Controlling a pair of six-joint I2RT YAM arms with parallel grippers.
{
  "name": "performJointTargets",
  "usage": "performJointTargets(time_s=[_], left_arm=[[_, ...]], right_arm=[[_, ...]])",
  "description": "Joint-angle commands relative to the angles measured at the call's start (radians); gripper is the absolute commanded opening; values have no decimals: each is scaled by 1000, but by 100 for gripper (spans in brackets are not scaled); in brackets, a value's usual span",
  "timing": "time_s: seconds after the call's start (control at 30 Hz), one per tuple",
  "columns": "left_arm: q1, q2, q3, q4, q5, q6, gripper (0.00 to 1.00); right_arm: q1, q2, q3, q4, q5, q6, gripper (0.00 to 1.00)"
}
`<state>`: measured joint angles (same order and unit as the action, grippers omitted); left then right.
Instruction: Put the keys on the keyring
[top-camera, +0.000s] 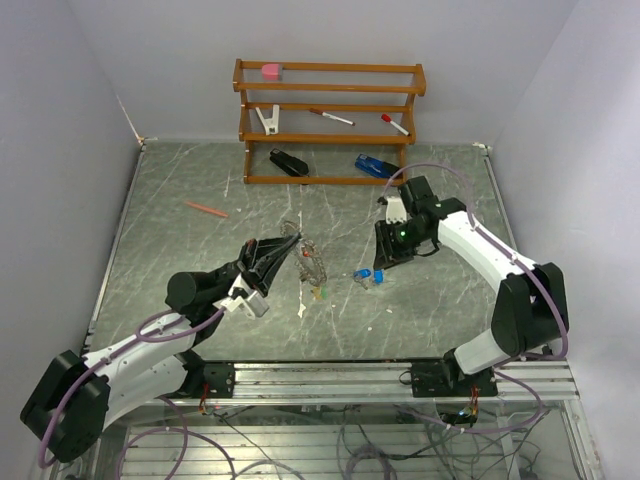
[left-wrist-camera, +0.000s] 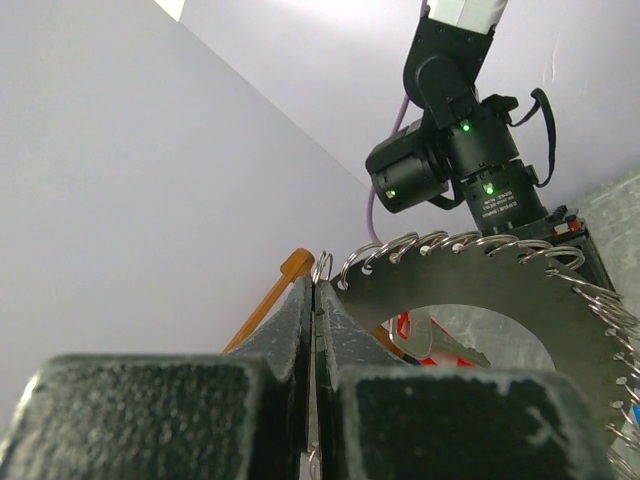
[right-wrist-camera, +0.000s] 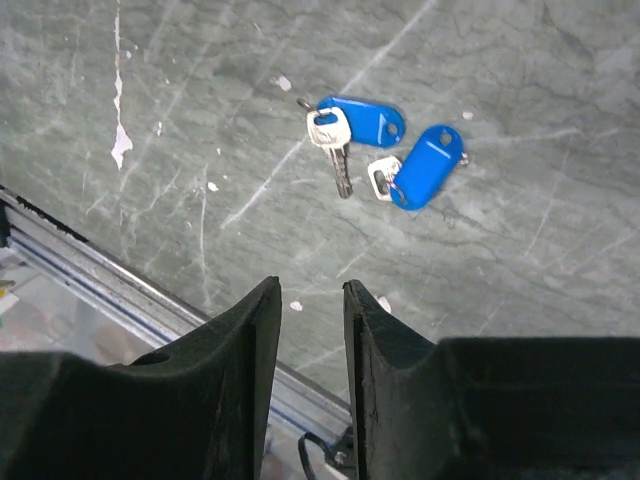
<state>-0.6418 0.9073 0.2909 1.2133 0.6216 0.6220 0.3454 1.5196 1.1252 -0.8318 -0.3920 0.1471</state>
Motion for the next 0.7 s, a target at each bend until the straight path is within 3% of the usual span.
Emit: performJointTargets(time_s=[0.0, 0.27, 0.67], left_arm=[[-8, 1, -10, 104, -16, 11, 7], [-8, -2, -2, 71, -64, 3, 7], [-6, 1, -12, 77, -72, 4, 7]], right_arm=[[59, 28, -5, 80, 28, -2, 32], [119, 101, -47, 287, 52, -125, 35], [187, 240, 23, 344, 93, -177, 36]])
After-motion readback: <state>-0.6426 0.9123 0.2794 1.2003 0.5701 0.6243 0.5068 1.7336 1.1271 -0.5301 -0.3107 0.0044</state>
